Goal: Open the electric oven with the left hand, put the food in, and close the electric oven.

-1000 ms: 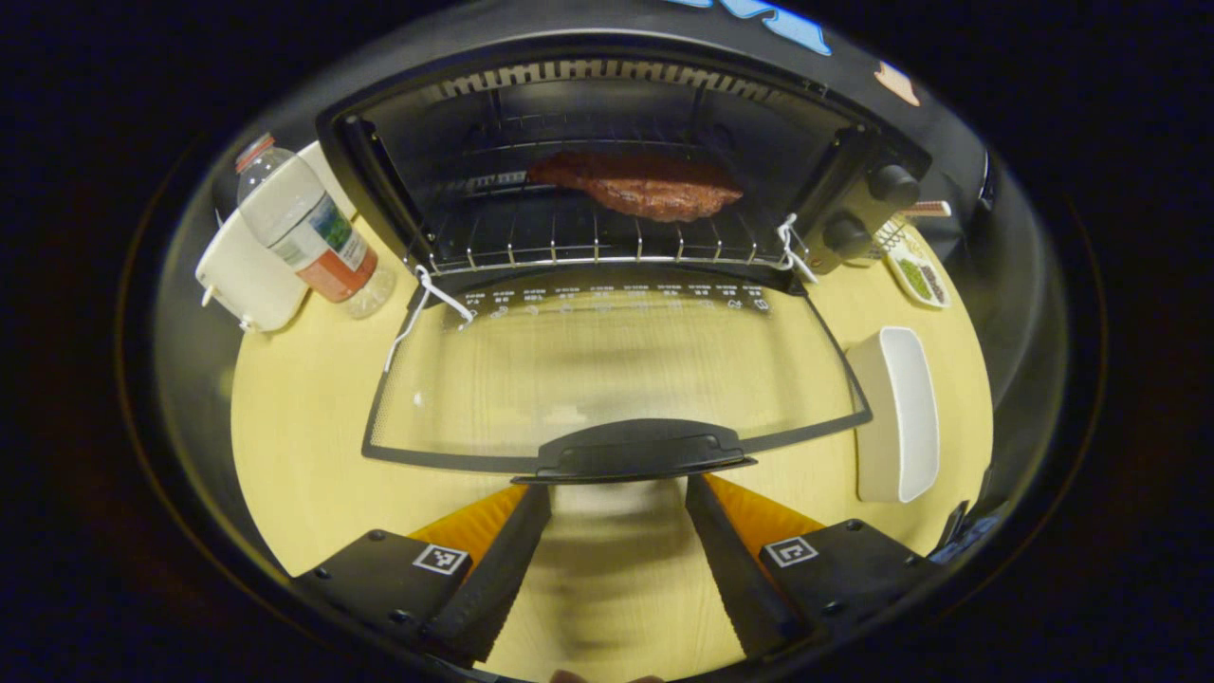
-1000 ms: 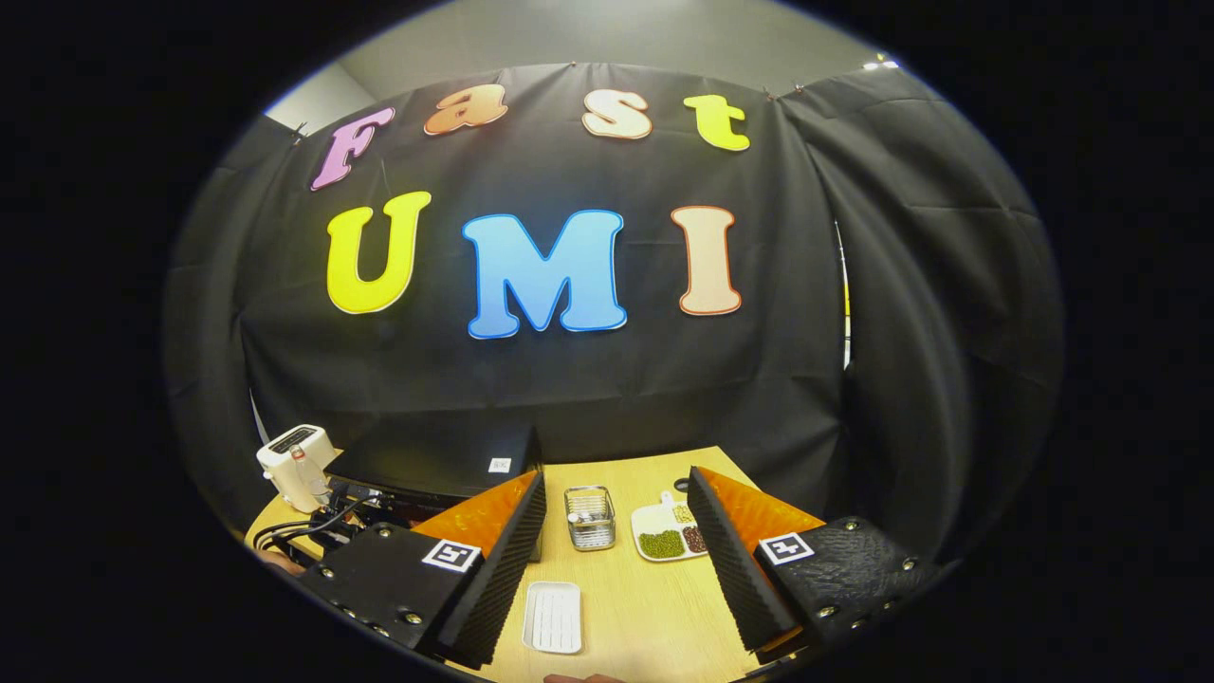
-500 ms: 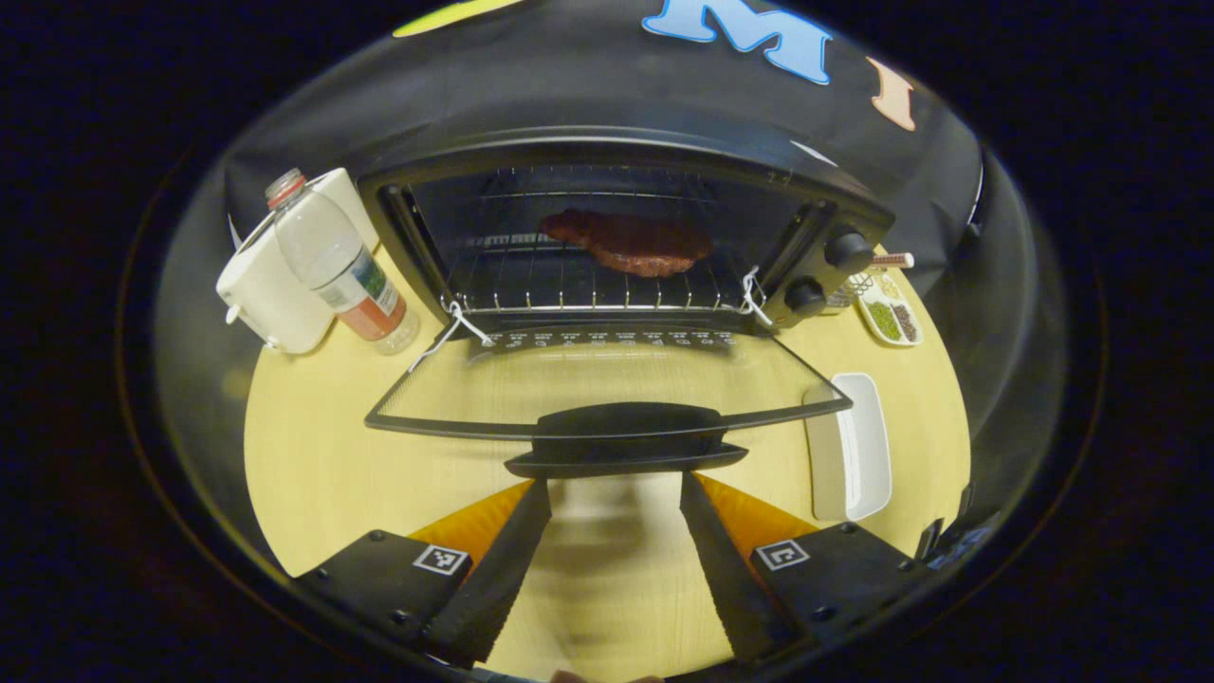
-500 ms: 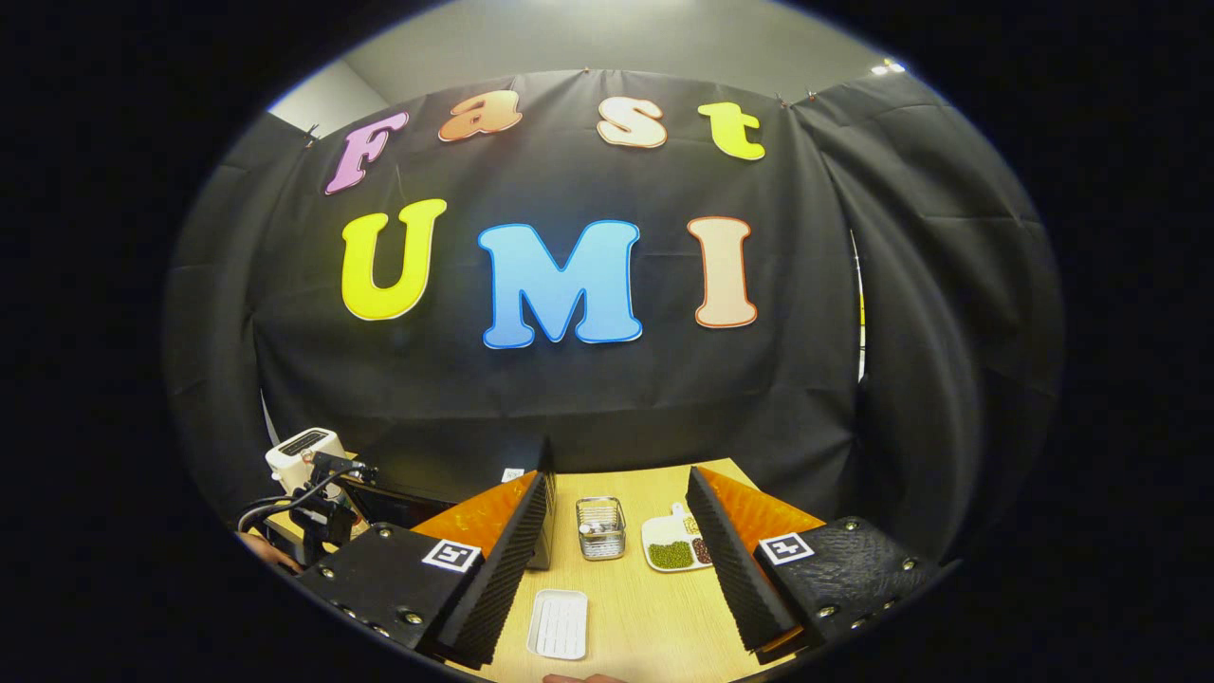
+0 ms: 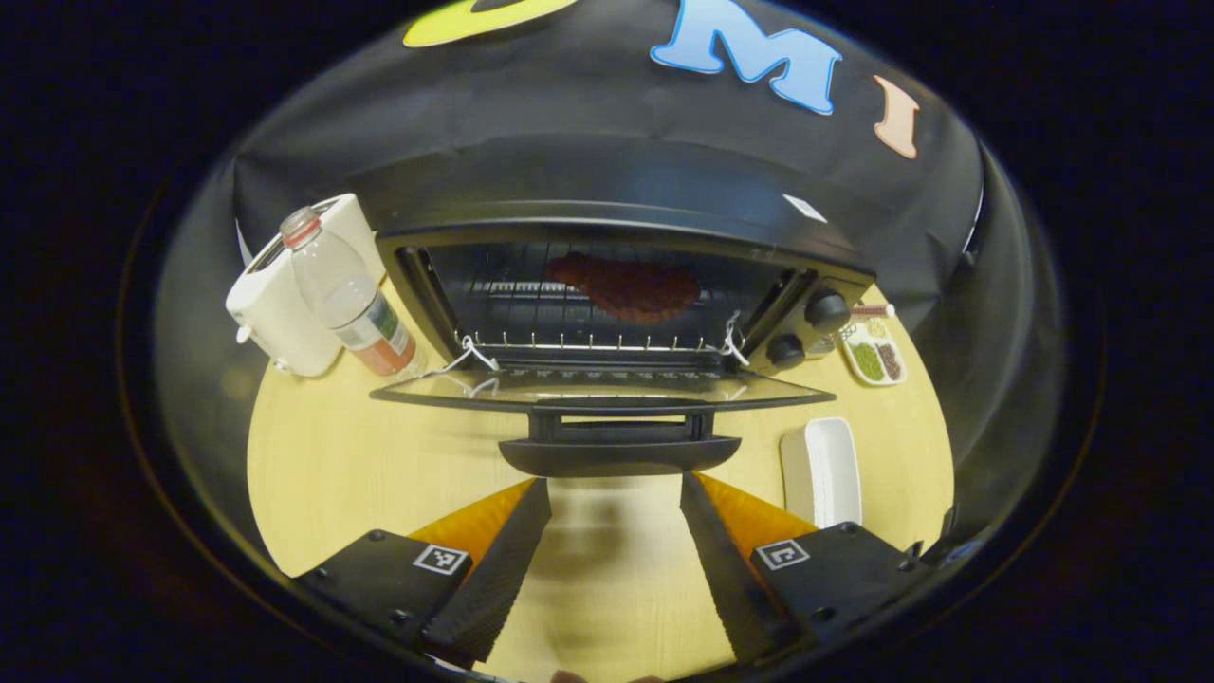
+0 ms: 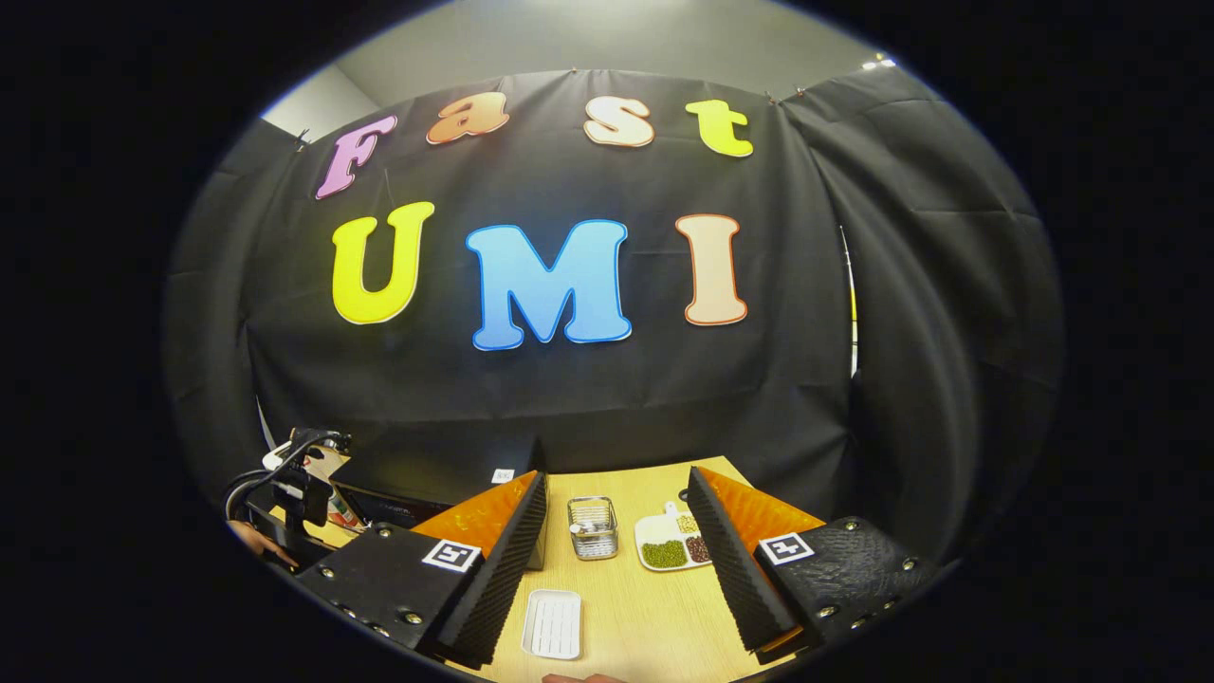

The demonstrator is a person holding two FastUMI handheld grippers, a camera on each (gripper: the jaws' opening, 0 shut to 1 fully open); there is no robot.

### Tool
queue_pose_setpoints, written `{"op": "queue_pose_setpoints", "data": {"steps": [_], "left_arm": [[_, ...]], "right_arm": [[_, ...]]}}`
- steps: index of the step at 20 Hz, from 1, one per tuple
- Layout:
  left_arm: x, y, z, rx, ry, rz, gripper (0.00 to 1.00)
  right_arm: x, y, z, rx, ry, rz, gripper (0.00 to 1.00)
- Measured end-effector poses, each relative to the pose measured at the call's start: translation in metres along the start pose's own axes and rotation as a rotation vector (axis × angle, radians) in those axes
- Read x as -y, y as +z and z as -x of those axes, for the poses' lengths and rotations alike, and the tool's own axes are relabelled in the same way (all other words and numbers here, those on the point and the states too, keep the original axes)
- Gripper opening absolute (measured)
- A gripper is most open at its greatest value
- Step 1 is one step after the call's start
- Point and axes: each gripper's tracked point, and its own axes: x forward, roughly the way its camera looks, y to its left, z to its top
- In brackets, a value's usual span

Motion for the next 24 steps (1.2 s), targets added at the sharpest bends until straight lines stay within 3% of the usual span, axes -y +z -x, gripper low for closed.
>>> {"op": "queue_pose_setpoints", "data": {"steps": [2, 6, 10, 15, 16, 17, 19, 24], "left_arm": [[0.0, 0.006, 0.001, 0.017, 0.004, 0.011, 0.97], [0.003, 0.018, 0.01, 0.064, 0.002, 0.015, 0.92], [0.008, 0.04, 0.029, 0.168, 0.0, 0.009, 0.95], [0.037, 0.083, 0.1, 0.374, -0.03, 0.008, 0.97], [0.044, 0.095, 0.12, 0.447, -0.037, 0.01, 0.91], [0.05, 0.105, 0.139, 0.517, -0.05, 0.007, 0.97], [0.067, 0.121, 0.179, 0.653, -0.074, 0.005, 0.94], [0.089, 0.139, 0.268, 0.863, -0.014, -0.071, 0.96]], "right_arm": [[0.001, 0.004, 0.002, 0.009, -0.001, -0.004, 0.91], [0.006, 0.004, 0.004, 0.008, -0.006, 0.003, 0.91], [0.01, 0.0, 0.006, 0.005, 0.001, 0.0, 0.91], [0.015, 0.005, 0.002, 0.013, 0.04, -0.006, 0.91], [0.015, 0.01, 0.002, 0.019, 0.053, -0.013, 0.91], [0.015, 0.014, 0.001, 0.025, 0.063, -0.018, 0.91], [0.017, 0.022, 0.001, 0.036, 0.078, -0.017, 0.91], [0.008, 0.055, 0.012, 0.094, 0.152, -0.019, 0.91]]}}
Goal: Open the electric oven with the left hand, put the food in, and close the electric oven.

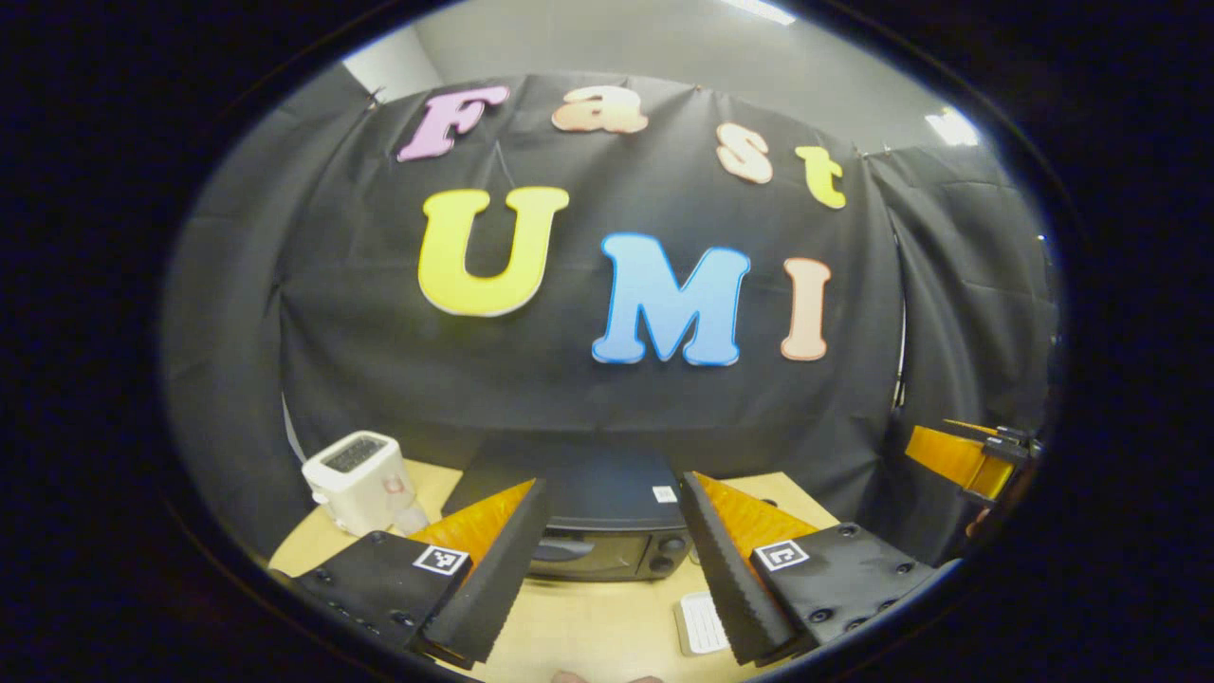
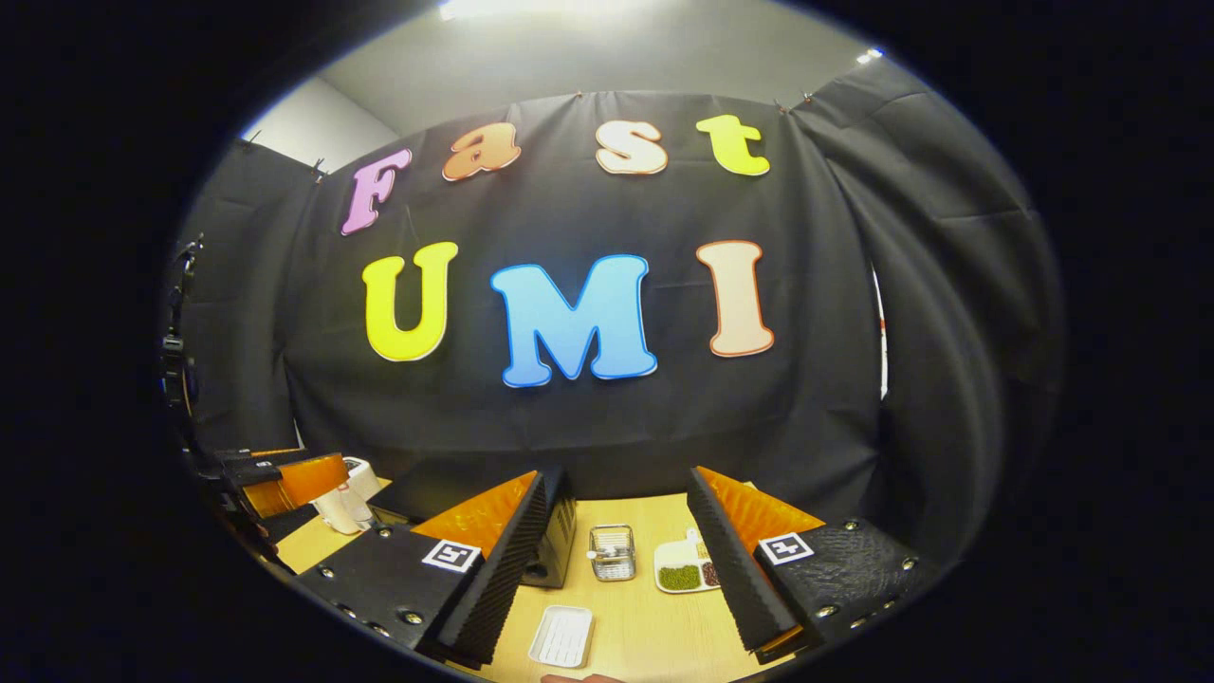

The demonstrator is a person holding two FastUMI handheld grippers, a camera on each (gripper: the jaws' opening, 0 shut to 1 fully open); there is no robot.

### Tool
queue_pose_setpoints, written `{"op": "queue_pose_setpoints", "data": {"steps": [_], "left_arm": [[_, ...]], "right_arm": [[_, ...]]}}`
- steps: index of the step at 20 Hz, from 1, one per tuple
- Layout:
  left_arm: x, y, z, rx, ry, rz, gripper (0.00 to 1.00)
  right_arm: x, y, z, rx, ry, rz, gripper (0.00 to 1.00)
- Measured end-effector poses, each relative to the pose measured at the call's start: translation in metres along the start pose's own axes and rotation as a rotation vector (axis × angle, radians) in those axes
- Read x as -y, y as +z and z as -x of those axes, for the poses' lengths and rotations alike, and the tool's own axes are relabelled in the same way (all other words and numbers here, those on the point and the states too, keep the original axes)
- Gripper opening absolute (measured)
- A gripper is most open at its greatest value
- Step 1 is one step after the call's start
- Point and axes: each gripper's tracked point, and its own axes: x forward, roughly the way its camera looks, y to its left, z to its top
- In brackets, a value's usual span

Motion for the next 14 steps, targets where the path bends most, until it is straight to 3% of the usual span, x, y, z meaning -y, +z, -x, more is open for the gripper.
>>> {"op": "queue_pose_setpoints", "data": {"steps": [5, 14], "left_arm": [[0.007, 0.055, 0.029, 0.117, -0.035, -0.021, 0.97], [-0.026, 0.065, 0.054, 0.11, -0.053, -0.007, 0.97]], "right_arm": [[-0.011, 0.037, 0.013, 0.059, -0.023, 0.007, 0.92], [-0.046, 0.065, 0.045, 0.118, -0.034, 0.039, 0.91]]}}
